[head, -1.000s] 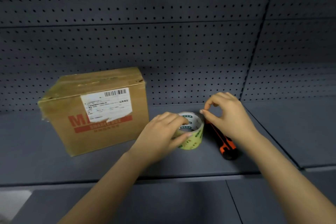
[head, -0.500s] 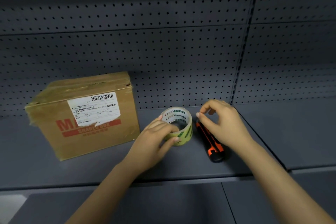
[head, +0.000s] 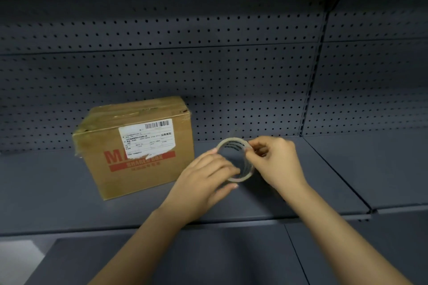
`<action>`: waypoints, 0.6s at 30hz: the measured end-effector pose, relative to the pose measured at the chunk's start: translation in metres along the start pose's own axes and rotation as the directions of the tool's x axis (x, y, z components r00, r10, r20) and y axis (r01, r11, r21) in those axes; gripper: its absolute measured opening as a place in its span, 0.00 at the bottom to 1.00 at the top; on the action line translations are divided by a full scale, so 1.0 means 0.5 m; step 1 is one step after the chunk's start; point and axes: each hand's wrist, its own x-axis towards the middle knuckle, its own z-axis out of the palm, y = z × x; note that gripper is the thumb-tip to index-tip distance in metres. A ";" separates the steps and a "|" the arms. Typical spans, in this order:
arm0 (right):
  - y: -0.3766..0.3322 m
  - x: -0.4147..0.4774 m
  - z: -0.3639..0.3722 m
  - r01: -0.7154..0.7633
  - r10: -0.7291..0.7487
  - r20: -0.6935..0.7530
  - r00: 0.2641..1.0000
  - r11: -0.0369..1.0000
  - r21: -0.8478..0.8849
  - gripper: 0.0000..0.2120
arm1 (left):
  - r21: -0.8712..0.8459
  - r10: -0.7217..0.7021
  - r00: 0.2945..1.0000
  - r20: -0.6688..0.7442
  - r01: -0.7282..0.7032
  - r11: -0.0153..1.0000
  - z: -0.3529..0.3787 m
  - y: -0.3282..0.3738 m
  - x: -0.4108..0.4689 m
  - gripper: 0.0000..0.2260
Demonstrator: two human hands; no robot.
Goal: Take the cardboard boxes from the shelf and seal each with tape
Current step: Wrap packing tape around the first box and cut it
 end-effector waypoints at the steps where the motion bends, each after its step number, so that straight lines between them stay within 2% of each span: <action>1: -0.008 -0.009 0.004 0.022 -0.023 -0.027 0.999 1.000 -0.008 0.03 | -0.059 -0.039 0.998 -0.056 0.035 0.998 -0.014 0.004 -0.007 0.12; 3: -0.026 -0.028 0.007 0.058 -0.058 -0.082 0.995 0.998 -0.002 0.04 | -0.197 -0.168 0.969 -0.182 0.131 0.972 -0.048 0.013 -0.024 0.13; 5: -0.049 -0.052 0.010 0.077 -0.074 -0.127 0.989 0.997 0.024 0.05 | -0.355 -0.405 0.888 -0.218 0.314 0.880 -0.081 0.019 -0.043 0.13; 6: -0.062 -0.067 0.011 0.079 -0.071 -0.144 0.987 0.995 0.052 0.05 | -0.450 -0.546 0.820 -0.173 0.427 0.784 -0.095 0.021 -0.052 0.13; 8: -0.090 -0.097 0.014 0.056 -0.034 -0.161 0.986 0.989 0.134 0.06 | -0.647 -0.750 0.660 0.053 0.595 0.478 -0.125 0.028 -0.062 0.16; 9: -0.105 -0.112 0.017 0.036 -0.008 -0.160 0.987 0.984 0.173 0.07 | -0.704 -0.777 0.599 0.193 0.636 0.316 -0.139 0.030 -0.069 0.17; 10: -0.122 -0.127 0.019 0.019 0.013 -0.155 0.988 0.979 0.202 0.08 | -0.726 -0.764 0.567 0.307 0.658 0.197 -0.150 0.031 -0.078 0.17; 12: -0.155 -0.157 0.028 0.013 0.023 -0.148 0.989 0.972 0.234 0.08 | -0.749 -0.690 0.568 0.448 0.660 0.057 -0.170 0.037 -0.099 0.18; 15: -0.196 -0.192 0.041 0.022 0.009 -0.120 0.993 0.965 0.262 0.08 | -0.819 -0.622 0.611 0.490 0.568 -0.087 -0.190 0.046 -0.129 0.20; 18: -0.227 -0.214 0.045 -0.036 0.047 -0.025 0.999 0.948 0.318 0.12 | -0.849 -0.621 0.636 0.459 0.521 -0.095 -0.219 0.057 -0.151 0.17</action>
